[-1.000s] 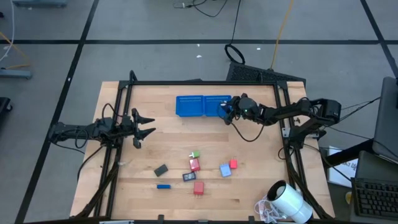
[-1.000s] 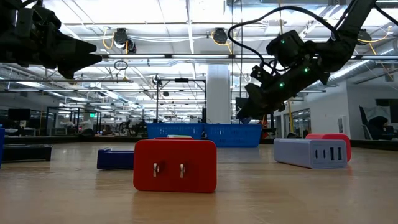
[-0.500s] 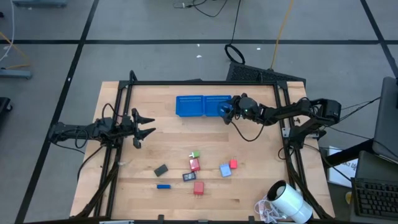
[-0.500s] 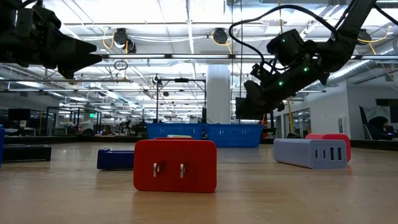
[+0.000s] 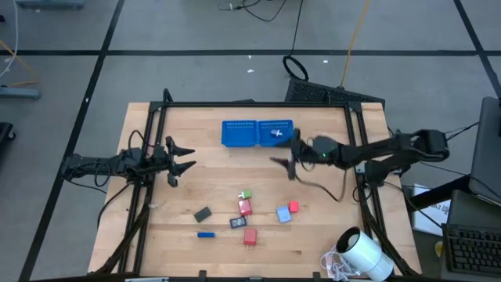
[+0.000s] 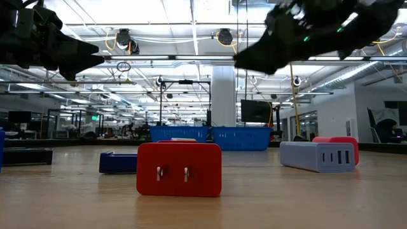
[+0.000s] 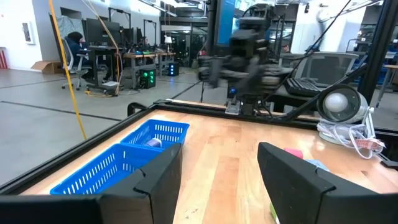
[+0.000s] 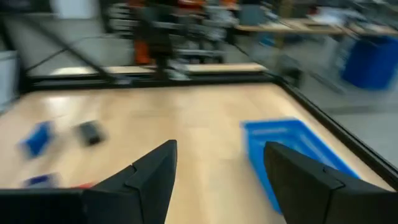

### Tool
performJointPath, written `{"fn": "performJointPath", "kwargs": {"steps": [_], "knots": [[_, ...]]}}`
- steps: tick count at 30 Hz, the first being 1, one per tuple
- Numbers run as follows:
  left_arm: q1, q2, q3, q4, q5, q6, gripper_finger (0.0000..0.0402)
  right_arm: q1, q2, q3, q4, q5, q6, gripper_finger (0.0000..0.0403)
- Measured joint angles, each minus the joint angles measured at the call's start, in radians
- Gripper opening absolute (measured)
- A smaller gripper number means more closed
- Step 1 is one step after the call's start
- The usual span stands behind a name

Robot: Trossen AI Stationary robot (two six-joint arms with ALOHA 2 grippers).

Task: Pick & Place Office items
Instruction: Put the pink charger adapter into the right blue bin

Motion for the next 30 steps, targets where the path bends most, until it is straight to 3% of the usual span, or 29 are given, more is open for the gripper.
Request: {"fn": "performJointPath", "kwargs": {"steps": [4, 7, 10, 13, 22, 30], "knots": [[0.0, 0.0, 0.0, 0.0, 0.0, 0.0, 0.0214, 0.186, -0.057, 0.009, -0.098, 0.086, -0.032, 0.0229], [0.0, 0.0, 0.0, 0.0, 0.0, 0.0, 0.0214, 0.318, -0.075, 0.053, -0.307, 0.198, -0.011, 0.0238], [0.0, 0.0, 0.0, 0.0, 0.0, 0.0, 0.0214, 0.421, -0.056, 0.109, -0.51, 0.291, 0.092, 0.0256], [0.0, 0.0, 0.0, 0.0, 0.0, 0.0, 0.0214, 0.491, -0.029, 0.123, -0.608, 0.318, 0.188, 0.0279], [0.0, 0.0, 0.0, 0.0, 0.0, 0.0, 0.0214, 0.607, 0.117, 0.124, -0.725, 0.317, 0.317, 0.0304], [0.0, 0.0, 0.0, 0.0, 0.0, 0.0, 0.0214, 0.584, 0.218, 0.124, -0.753, 0.281, 0.343, 0.03]]}}
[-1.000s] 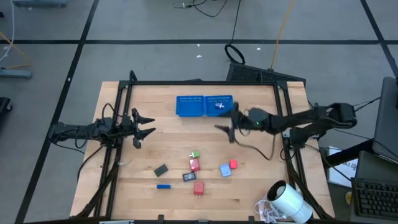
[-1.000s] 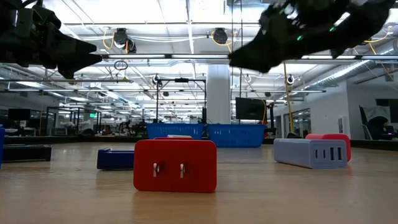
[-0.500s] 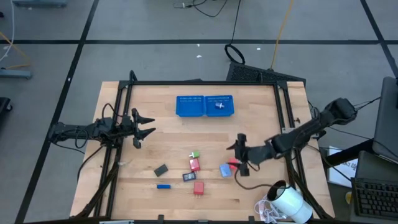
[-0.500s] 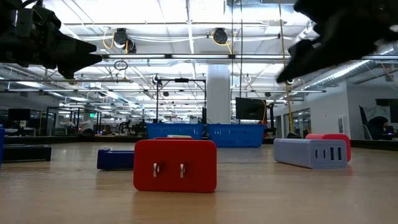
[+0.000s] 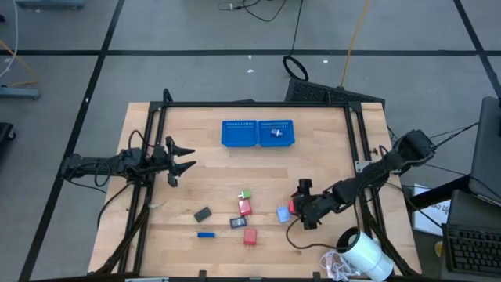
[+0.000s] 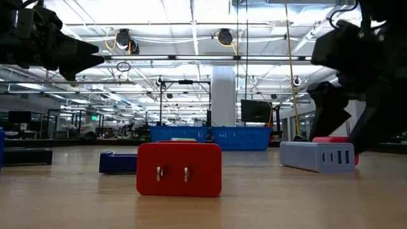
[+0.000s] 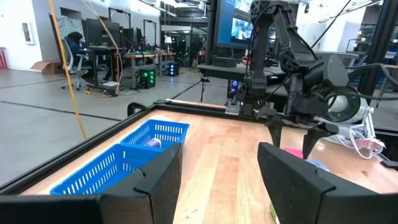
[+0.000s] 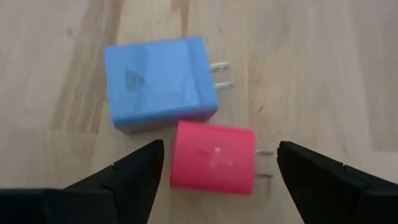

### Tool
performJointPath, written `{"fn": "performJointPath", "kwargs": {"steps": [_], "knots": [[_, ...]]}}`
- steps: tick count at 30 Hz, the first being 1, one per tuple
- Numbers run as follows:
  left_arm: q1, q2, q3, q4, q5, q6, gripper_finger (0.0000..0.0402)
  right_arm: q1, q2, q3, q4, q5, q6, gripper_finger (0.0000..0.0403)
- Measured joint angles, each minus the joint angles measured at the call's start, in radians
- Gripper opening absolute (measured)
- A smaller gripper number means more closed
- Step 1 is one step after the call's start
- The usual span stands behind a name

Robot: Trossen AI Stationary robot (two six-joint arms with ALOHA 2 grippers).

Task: Pick & Place Office items
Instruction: Put the pink charger adapter into the right blue bin

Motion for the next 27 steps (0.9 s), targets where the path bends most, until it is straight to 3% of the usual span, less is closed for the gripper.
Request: {"fn": "performJointPath", "kwargs": {"steps": [3, 13, 27], "knots": [[0.0, 0.0, 0.0, 0.0, 0.0, 0.0, 0.0214, -0.012, 0.009, 0.0, 0.004, -0.046, 0.004, 0.03], [0.0, 0.0, 0.0, 0.0, 0.0, 0.0, 0.0214, -0.012, 0.008, 0.0, 0.002, -0.047, 0.004, 0.0283], [0.0, 0.0, 0.0, 0.0, 0.0, 0.0, 0.0214, -0.013, 0.007, 0.0, 0.002, -0.045, -0.059, 0.018]]}}
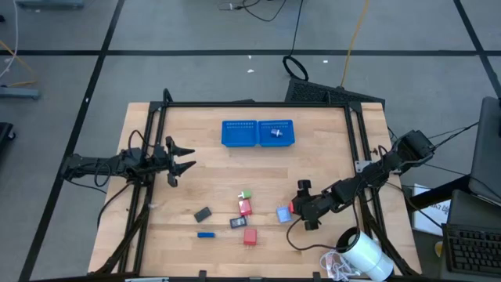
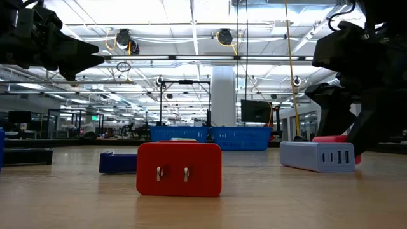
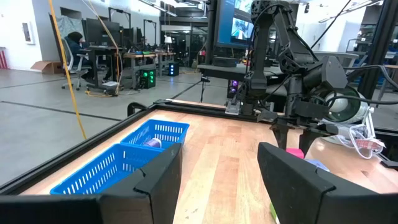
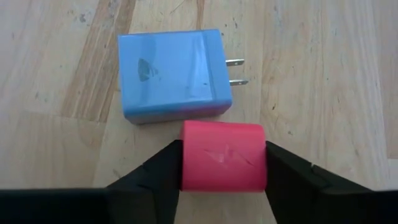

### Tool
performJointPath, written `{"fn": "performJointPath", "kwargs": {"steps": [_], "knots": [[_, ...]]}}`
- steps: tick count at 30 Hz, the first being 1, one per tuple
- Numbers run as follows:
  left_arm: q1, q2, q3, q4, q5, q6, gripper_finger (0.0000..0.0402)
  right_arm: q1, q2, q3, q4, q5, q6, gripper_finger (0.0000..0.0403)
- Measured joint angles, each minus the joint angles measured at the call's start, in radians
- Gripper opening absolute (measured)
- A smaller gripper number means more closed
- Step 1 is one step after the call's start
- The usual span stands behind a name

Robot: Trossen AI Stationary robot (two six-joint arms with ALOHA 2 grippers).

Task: Pick & Place Office items
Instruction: Put the pink charger adapter into the right blue bin

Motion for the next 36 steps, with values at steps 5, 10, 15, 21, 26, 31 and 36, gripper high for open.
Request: {"fn": "performJointPath", "kwargs": {"steps": [5, 10, 15, 21, 26, 31, 36], "knots": [[0.0, 0.0, 0.0, 0.0, 0.0, 0.0, 0.0214, -0.001, -0.018, 0.0, -0.006, -0.001, 0.002, 0.017], [0.0, 0.0, 0.0, 0.0, 0.0, 0.0, 0.0214, -0.009, -0.095, 0.0, -0.006, -0.001, 0.029, 0.0185], [0.0, 0.0, 0.0, 0.0, 0.0, 0.0, 0.0214, -0.032, -0.206, 0.0, -0.004, -0.002, 0.062, 0.0175], [0.0, 0.0, 0.0, 0.0, 0.0, 0.0, 0.0214, -0.086, -0.317, 0.0, 0.002, 0.0, 0.058, 0.0171], [0.0, 0.0, 0.0, 0.0, 0.0, 0.0, 0.0214, -0.158, -0.35, 0.0, 0.003, 0.001, 0.025, 0.0174], [0.0, 0.0, 0.0, 0.0, 0.0, 0.0, 0.0214, -0.237, -0.351, 0.0, 0.004, 0.0, -0.005, 0.0173], [0.0, 0.0, 0.0, 0.0, 0.0, 0.0, 0.0214, -0.316, -0.351, 0.0, 0.018, 0.001, -0.029, 0.0174]]}}
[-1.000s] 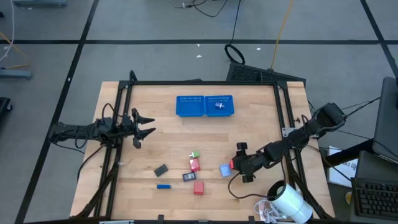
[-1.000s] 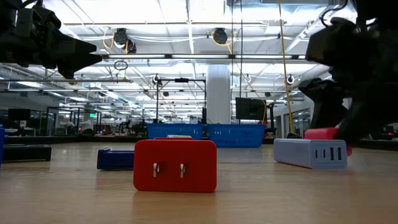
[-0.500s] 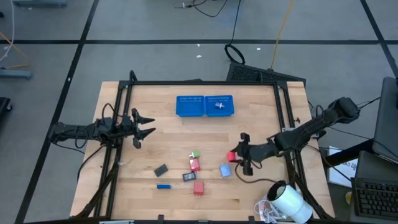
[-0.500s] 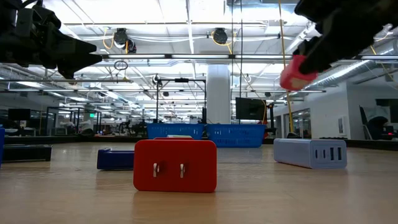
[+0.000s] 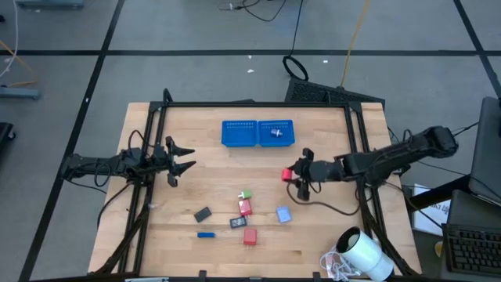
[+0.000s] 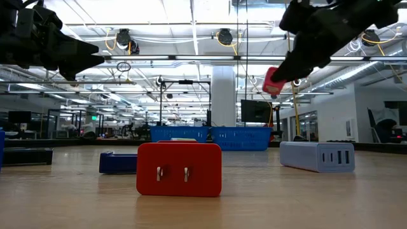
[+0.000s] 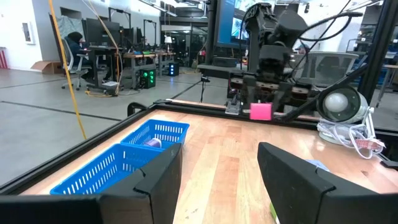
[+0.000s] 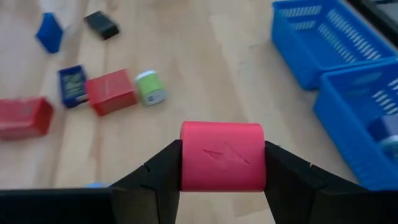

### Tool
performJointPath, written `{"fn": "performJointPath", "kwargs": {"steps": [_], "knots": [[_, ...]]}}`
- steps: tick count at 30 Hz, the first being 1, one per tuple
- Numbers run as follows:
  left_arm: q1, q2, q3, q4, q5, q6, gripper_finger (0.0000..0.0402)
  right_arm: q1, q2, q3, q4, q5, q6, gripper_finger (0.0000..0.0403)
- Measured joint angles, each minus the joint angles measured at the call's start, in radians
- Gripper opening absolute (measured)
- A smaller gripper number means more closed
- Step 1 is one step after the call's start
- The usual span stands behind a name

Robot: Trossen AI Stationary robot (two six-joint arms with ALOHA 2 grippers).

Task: Pick & Place Office items
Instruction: Put the pink charger adapter into the right blue bin

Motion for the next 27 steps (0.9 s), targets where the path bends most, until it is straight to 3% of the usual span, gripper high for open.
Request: {"fn": "performJointPath", "kwargs": {"steps": [8, 13, 19, 27], "knots": [[0.0, 0.0, 0.0, 0.0, 0.0, 0.0, 0.0214, -0.07, 0.0, 0.0, 0.052, -0.01, -0.022, 0.0174], [0.0, 0.0, 0.0, 0.0, 0.0, 0.0, 0.0214, -0.073, 0.0, 0.0, 0.166, -0.223, -0.022, 0.0174], [0.0, 0.0, 0.0, 0.0, 0.0, 0.0, 0.0214, -0.017, 0.0, -0.069, 0.483, -0.458, -0.011, 0.0174], [0.0, 0.0, 0.0, 0.0, 0.0, 0.0, 0.0214, 0.058, 0.0, -0.198, 0.752, -0.525, 0.079, 0.0174]]}}
